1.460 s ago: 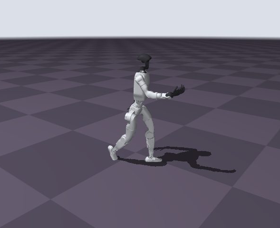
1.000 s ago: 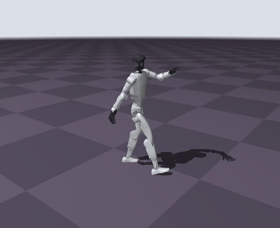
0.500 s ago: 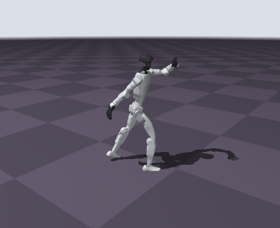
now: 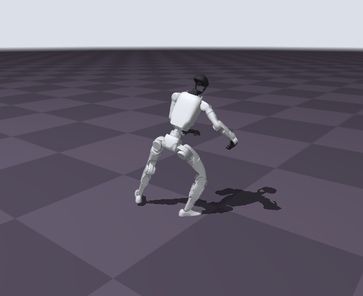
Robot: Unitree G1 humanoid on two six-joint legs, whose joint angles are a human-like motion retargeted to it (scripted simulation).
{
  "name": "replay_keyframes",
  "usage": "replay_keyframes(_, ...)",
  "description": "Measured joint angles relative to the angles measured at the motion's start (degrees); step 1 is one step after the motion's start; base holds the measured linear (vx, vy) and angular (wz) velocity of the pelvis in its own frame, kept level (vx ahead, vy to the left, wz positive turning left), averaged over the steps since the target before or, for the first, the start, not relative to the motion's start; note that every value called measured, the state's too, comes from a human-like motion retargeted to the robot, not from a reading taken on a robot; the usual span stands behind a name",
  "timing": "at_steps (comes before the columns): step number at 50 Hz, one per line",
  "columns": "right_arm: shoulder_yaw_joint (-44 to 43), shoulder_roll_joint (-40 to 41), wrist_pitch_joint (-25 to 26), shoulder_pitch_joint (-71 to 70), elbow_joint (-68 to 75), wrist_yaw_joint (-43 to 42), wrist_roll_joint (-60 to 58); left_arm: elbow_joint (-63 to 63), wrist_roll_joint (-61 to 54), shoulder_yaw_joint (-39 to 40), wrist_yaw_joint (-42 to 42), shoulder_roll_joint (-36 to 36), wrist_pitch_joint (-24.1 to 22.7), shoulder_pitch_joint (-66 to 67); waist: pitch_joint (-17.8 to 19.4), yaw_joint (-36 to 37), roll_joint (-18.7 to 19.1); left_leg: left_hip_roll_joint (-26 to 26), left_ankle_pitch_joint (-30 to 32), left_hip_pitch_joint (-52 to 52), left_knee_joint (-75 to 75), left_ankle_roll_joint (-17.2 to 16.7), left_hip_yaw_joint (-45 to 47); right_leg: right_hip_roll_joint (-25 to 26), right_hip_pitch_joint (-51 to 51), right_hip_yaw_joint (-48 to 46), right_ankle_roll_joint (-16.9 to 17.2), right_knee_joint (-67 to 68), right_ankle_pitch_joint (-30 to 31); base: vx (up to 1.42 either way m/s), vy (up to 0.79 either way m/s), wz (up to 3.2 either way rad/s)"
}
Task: Kungfu
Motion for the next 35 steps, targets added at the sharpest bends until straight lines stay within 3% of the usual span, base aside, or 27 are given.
replay_keyframes(2,11.18,10.44,0.77,-14.66,4.63,3.06,-4.66,3.91,0.23,1.4,1.0,-0.91,3.57,5.14,1.04,0.57,1.06,0.29,3.4,-0.03,-1.49,-2.26,0.96,-0.23,-1.09,-0.2,-0.35,1.81,-0.92,-0.09,0.1,0.23)
replay_keyframes(4,16.2,21.54,2.12,-22.23,9.3,6.25,-10.35,7.2,-0.3,2.61,1.12,-2.52,6.14,8.2,2.29,1.12,2.5,-1.59,3.65,-1.2,-2.19,-2.34,-1.93,-1.63,-2.75,0.43,-0.43,3.03,-0.99,-0.01,0.24,0.42)
replay_keyframes(8,18.42,38.15,4.78,-24.5,14.17,13.93,-17.79,9.35,-0.02,4.0,0.81,-3.19,10.29,10.94,4.52,2.98,4.2,-3.98,4.81,-3.72,-3.1,-2.34,-1.97,-4.59,-4.45,0.7,-0.1,4.86,-1.68,-0.04,0.13,0.77)
replay_keyframes(13,18.82,48.69,4.9,-19.4,15.9,17.48,-18.15,7.19,-1.96,5.99,1.95,-1.56,11.73,14.07,5.37,4.34,4.77,-4.75,6.0,-4.66,-3.95,-2.34,-2.7,-5.63,-2.71,-0.38,0.96,4.74,-0.98,0.11,0.09,0.42)
replay_keyframes(17,19.85,50.73,5.46,-16.47,17.5,15.77,-14.65,5.44,-4.2,6.16,1.31,0.17,13.05,16.82,4.65,4.36,4.17,-4.37,5.43,-4.28,-3.67,-2.34,-2.58,-4.93,0.31,-1.59,1.46,2.96,-0.24,0.2,0.04,0.06)
replay_keyframes(25,21.3,44.99,3.67,-15.89,16.53,9.5,-13.0,2.18,-2.7,6.2,1.02,1.53,18.09,20.28,2.33,7.73,2.37,0.15,3.24,-3.88,2.26,-2.06,-0.32,-1.4,9.09,-5.87,1.83,-4.72,2.57,0.34,0.17,-0.16)
replay_keyframes(31,23.49,39.32,-4.06,-17.55,7.21,1.56,-16.13,-1.59,-9.48,10.35,-1.82,1.18,19.2,24.48,-1.28,10.37,0.73,2.82,1.2,-11.44,14.93,5.23,2.24,0.6,14.39,-8.58,2.76,-15.25,9.74,0.38,0.35,0.23)
replay_keyframes(33,24.99,38.28,-6.58,-18.59,4.14,0.02,-16.68,-2.75,-13.61,12.7,-3.48,1.16,18.11,26.79,-2.67,11.42,0.12,3.29,-1.23,-12.48,17.84,7.66,3.67,1.25,16.56,-9.34,3.32,-18.68,12.3,0.48,0.51,0.17)
replay_keyframes(35,26.93,37.66,-8.2,-20.08,1.08,-0.73,-16.55,-4.27,-17.59,15.27,-5.28,1.58,15.23,29.44,-4.0,12.67,-0.48,2.81,-5.33,-12.54,19.89,7.88,2.55,1.95,18.87,-9.8,3.98,-22.1,14.64,0.56,0.62,0.01)
